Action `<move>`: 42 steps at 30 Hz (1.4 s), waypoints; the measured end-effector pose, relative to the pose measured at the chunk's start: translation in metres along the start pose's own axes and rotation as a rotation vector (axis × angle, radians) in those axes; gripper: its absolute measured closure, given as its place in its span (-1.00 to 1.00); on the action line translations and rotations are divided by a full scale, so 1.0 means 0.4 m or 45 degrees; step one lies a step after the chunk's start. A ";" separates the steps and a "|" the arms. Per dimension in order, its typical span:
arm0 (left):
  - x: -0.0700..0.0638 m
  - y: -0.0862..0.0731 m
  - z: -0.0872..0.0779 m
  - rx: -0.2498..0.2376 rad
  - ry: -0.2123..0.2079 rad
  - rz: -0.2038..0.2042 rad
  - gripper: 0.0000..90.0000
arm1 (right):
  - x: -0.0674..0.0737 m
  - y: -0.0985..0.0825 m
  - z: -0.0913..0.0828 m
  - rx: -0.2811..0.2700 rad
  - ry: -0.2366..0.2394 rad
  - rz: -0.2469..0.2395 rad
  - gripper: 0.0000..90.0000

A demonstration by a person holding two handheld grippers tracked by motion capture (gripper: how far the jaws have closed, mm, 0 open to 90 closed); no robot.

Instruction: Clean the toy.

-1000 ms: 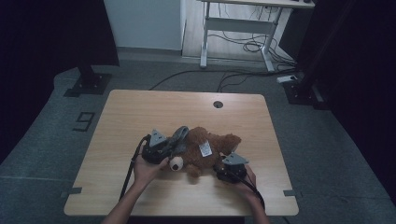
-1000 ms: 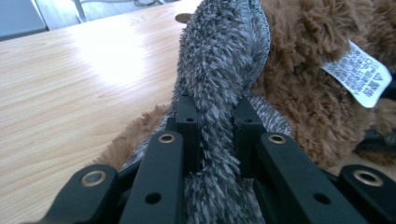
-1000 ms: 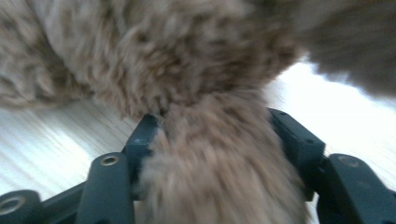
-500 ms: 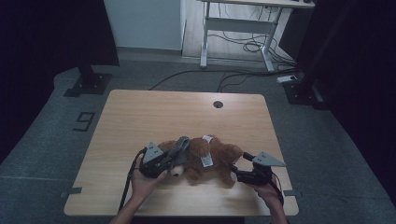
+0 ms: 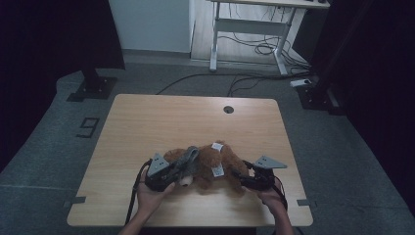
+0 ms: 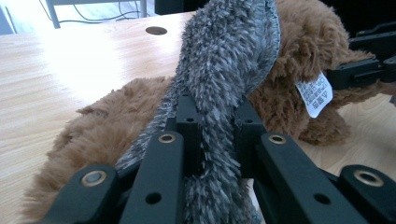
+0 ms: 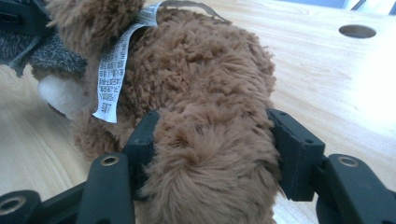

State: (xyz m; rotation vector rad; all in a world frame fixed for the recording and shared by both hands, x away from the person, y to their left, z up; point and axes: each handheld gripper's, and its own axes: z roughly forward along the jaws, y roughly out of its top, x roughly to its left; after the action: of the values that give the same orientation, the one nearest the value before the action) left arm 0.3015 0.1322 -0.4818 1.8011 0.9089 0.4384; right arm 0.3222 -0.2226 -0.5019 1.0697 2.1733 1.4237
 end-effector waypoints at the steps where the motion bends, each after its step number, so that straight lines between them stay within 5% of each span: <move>1: 0.000 0.000 0.000 -0.005 0.001 -0.005 0.71 | -0.001 -0.002 0.000 0.013 -0.009 0.001 -0.08; 5: -0.007 -0.004 0.000 -0.016 0.016 0.002 0.71 | -0.009 -0.015 0.010 0.051 -0.026 0.020 -0.10; 10: -0.002 0.006 -0.005 -0.021 -0.004 -0.050 0.71 | -0.010 -0.022 0.011 0.039 -0.019 -0.004 0.20; 17: -0.044 0.110 -0.017 -0.065 -0.034 -0.014 0.70 | -0.001 -0.017 0.003 0.034 -0.034 -0.073 0.34; 23: -0.116 0.216 0.041 -0.091 -0.100 0.043 0.69 | 0.007 -0.021 0.005 0.026 -0.062 -0.117 0.35; 27: -0.180 0.255 0.123 -0.024 -0.141 0.109 0.69 | 0.011 -0.021 0.006 0.027 -0.069 -0.119 0.35; 34: -0.242 0.231 0.254 0.148 -0.175 0.162 0.68 | 0.008 -0.024 0.007 0.019 -0.071 -0.117 0.34; 42: -0.283 0.169 0.295 0.245 -0.162 0.310 0.69 | 0.011 -0.025 0.010 0.027 -0.082 -0.117 0.34</move>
State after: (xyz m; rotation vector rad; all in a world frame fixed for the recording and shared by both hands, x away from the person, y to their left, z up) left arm 0.3315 -0.0402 -0.4556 2.1020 0.6642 0.3937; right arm 0.3178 -0.2188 -0.5120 0.9951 2.1674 1.3110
